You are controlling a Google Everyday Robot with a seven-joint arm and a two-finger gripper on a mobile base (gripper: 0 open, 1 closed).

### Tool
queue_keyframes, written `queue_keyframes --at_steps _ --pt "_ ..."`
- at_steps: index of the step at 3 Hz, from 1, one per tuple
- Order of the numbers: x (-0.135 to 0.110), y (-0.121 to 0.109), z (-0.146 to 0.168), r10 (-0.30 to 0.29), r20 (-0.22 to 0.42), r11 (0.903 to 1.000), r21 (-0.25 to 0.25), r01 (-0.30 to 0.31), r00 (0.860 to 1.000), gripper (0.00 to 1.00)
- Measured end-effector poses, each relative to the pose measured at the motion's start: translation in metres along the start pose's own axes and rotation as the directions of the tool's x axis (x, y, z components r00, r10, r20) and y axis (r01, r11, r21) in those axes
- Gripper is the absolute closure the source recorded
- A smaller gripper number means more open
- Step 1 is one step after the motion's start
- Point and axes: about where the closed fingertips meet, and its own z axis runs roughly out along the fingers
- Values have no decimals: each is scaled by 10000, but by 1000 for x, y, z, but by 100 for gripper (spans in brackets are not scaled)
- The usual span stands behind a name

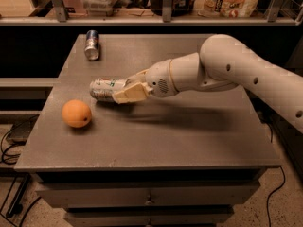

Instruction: Move 7up can near orange

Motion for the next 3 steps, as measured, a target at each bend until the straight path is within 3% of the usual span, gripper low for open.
queue_keyframes --at_steps 1,3 --pt "3 12 5 123 31 9995 -304 -122 9999 5" --pt "5 17 6 269 172 9990 -367 -263 9995 0"
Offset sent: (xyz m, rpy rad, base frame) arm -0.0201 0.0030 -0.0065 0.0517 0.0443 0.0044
